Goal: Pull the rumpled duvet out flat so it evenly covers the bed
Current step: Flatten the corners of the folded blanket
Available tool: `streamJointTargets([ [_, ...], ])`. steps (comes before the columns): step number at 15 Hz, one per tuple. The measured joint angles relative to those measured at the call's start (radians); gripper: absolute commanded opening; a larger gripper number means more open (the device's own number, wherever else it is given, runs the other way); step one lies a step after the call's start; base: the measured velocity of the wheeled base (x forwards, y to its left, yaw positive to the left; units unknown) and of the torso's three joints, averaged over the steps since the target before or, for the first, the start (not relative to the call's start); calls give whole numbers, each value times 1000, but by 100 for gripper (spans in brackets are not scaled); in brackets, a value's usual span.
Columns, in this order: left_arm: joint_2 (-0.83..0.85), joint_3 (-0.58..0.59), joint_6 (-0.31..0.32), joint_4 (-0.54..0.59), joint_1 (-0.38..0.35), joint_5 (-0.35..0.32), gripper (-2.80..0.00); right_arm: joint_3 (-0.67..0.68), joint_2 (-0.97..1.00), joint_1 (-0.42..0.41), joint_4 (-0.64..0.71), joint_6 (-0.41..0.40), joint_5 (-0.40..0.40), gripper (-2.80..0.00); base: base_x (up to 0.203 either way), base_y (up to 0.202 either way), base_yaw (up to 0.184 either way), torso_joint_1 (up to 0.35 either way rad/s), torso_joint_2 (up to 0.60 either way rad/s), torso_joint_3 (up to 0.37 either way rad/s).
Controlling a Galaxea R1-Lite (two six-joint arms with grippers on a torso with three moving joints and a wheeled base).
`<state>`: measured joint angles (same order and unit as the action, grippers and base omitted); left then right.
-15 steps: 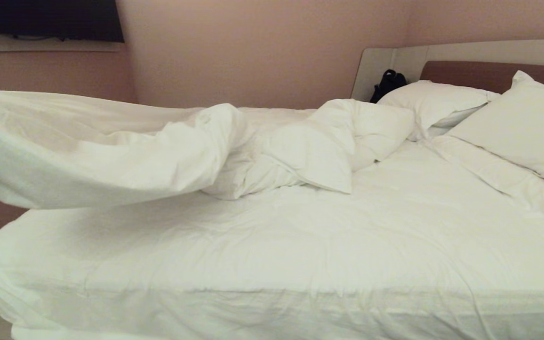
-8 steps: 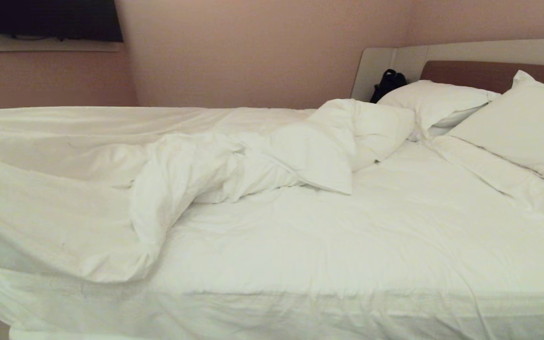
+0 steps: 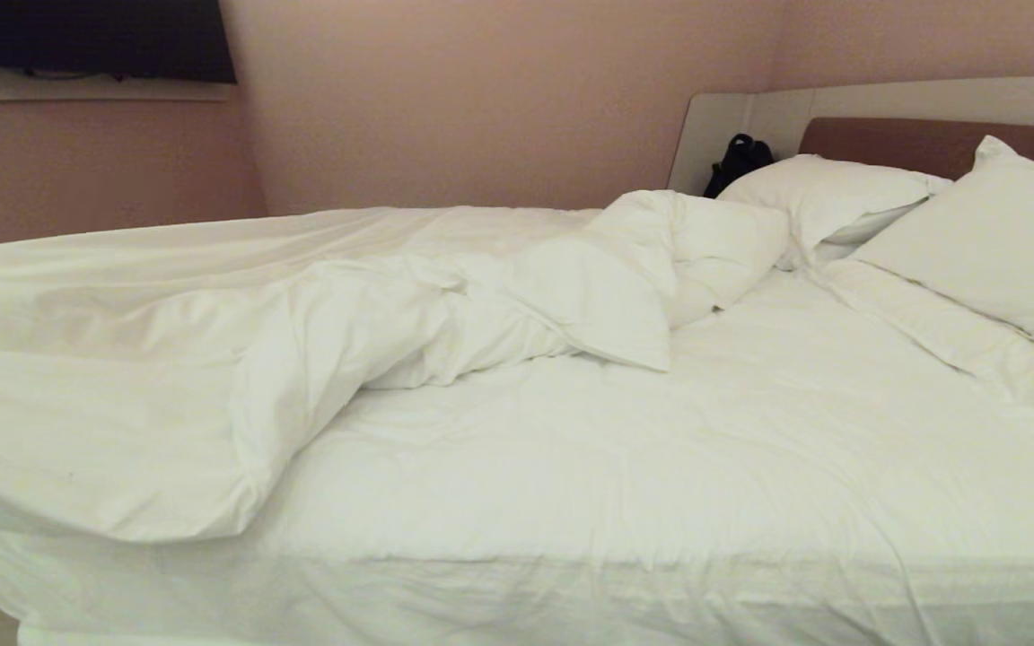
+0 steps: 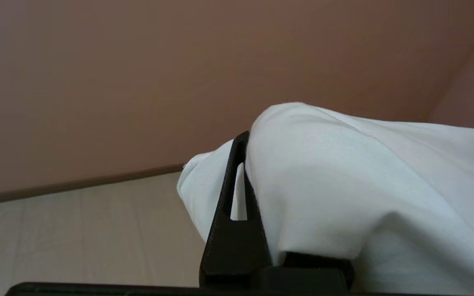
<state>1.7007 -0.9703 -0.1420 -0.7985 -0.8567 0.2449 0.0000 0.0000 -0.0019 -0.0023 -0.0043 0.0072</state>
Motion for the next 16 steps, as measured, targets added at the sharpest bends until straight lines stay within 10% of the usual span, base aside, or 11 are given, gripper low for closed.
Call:
streamJointTargets([
  [11,217,-99,-2,-31,-136,4,-280,0,0,0,0,0,0,-280,0,0,0,0,0,0],
  [12,230,-101,-2,-32,-140,4,0,0,0,1,0,0,0,-280,0,0,0,0,0,0],
  [16,278,-102,-1,-25,-147,2,0,0,0,1,0,0,2,-280,0,0,0,0,0,0],
])
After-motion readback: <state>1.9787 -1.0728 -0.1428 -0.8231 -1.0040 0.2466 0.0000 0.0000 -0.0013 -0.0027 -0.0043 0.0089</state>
